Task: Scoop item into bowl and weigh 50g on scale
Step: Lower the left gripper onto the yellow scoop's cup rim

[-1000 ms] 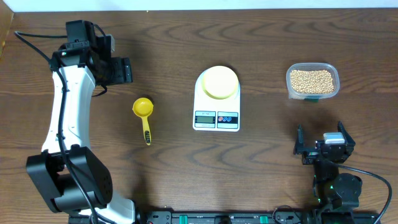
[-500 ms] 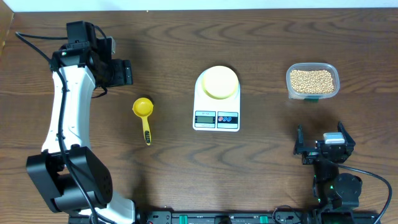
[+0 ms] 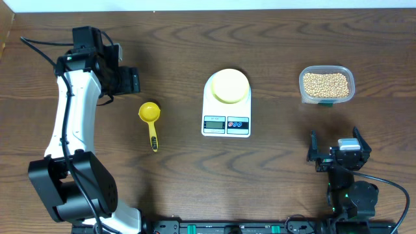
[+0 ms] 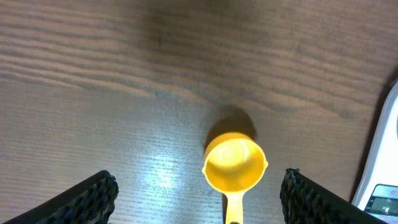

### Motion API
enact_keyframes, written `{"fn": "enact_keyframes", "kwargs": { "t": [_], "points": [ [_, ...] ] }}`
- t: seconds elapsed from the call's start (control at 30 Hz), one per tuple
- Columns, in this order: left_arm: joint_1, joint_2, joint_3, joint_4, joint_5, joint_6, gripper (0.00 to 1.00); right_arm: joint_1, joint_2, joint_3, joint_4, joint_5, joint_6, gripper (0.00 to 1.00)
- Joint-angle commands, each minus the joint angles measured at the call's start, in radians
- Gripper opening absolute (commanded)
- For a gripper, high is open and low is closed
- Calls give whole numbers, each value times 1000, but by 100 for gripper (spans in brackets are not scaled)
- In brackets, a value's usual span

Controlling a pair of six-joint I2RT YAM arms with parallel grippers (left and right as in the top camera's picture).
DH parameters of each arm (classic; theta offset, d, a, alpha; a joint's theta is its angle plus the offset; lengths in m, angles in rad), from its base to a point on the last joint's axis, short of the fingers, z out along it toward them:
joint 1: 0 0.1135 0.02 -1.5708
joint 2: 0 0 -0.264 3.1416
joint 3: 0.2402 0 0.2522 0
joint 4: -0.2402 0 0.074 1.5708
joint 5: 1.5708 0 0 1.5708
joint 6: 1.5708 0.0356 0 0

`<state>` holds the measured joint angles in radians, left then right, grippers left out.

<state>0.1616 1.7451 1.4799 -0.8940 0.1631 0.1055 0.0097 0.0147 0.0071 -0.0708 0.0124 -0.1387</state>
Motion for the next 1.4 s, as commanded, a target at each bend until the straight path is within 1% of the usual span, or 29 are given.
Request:
{"fn": "enact_keyframes", "kwargs": {
  "t": [0.0,0.33,0.53,0.7,0.9,1.03,1.37],
  "points": [
    [0,0,-40,-5,8,-1,86,-3,-7,-2,-4,4,11,99],
    [0,0,-123,36,8,0,86,-3,-7,-2,-4,4,11,99],
    [0,0,-179,54,-84,0,86,-3,-7,-2,-4,4,11,99],
    [0,0,-215,109,-85,-1,86,-3,-7,-2,-4,4,11,99],
    [0,0,-219,141,-85,2,86,-3,-7,-2,-4,4,11,99],
    [0,6,-220,140,-85,41,86,-3,-7,-2,-4,4,11,99],
    [-13,65,-219,143,-84,40,86,-3,-7,-2,-4,4,11,99]
  ]
}}
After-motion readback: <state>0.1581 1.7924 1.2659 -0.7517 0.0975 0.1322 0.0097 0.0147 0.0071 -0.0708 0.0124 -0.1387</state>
